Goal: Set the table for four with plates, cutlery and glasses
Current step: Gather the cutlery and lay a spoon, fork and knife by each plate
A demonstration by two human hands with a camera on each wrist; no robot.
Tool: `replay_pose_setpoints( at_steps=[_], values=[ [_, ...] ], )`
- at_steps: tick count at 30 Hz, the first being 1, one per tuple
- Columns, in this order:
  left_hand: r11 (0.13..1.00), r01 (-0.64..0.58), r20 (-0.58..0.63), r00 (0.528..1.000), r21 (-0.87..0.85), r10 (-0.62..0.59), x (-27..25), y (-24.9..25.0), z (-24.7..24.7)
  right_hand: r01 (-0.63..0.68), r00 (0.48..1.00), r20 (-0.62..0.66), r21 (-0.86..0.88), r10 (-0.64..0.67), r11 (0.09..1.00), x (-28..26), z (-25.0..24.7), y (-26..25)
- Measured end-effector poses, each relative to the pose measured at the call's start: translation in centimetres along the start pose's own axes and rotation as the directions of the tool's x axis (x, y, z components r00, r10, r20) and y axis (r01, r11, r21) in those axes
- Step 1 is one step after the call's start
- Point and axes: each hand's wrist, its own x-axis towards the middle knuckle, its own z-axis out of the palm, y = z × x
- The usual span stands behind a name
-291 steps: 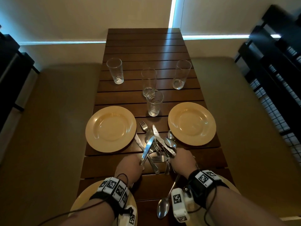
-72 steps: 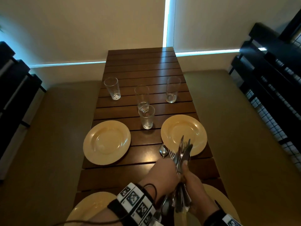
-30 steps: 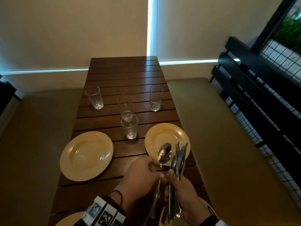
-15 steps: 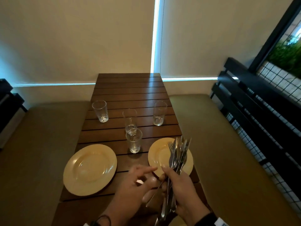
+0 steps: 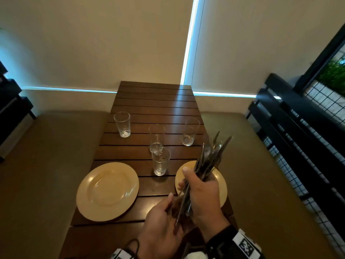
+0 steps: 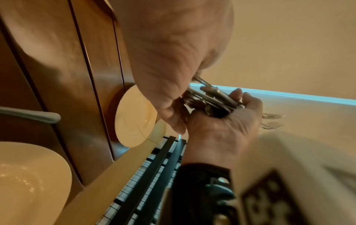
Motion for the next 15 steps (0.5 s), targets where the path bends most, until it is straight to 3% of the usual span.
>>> replay_pose_setpoints(
  at_steps=[2,4,9,10,12,15],
  values=[
    [0.999,0.006,-0.013,1.000,-0.047,-0.007,0.4,0.2,0.5,0.180,0.983,-0.037,-0.047,-0.181,0.983,0.2,0.2,0.3],
    [0.996,0.020,-0.009,1.000,-0.089,-0.021,0.8,0.6,0.8,0.356,0.934,0.006,-0.132,-0.358,0.925,0.1,0.2,0.6],
    [0.998,0.019,0.118,0.993,-0.059,-0.012,0.7,1.7,1.3,0.562,0.827,0.174,-0.237,-0.534,0.792,-0.3,0.3,1.3],
    [0.999,0.023,0.129,0.991,-0.048,-0.017,0.8,1.8,1.2,0.577,0.816,0.208,-0.266,-0.539,0.772,-0.2,0.2,1.6],
    [1.000,-0.002,0.107,0.994,-0.030,0.006,1.6,2.1,0.4,0.532,0.843,0.291,-0.339,-0.451,0.776,-0.1,-0.3,2.7],
    [0.996,-0.081,0.071,0.994,0.022,0.079,2.0,2.8,0.0,0.264,0.897,0.429,-0.340,-0.101,0.903,-0.7,-0.3,3.4]
  ],
)
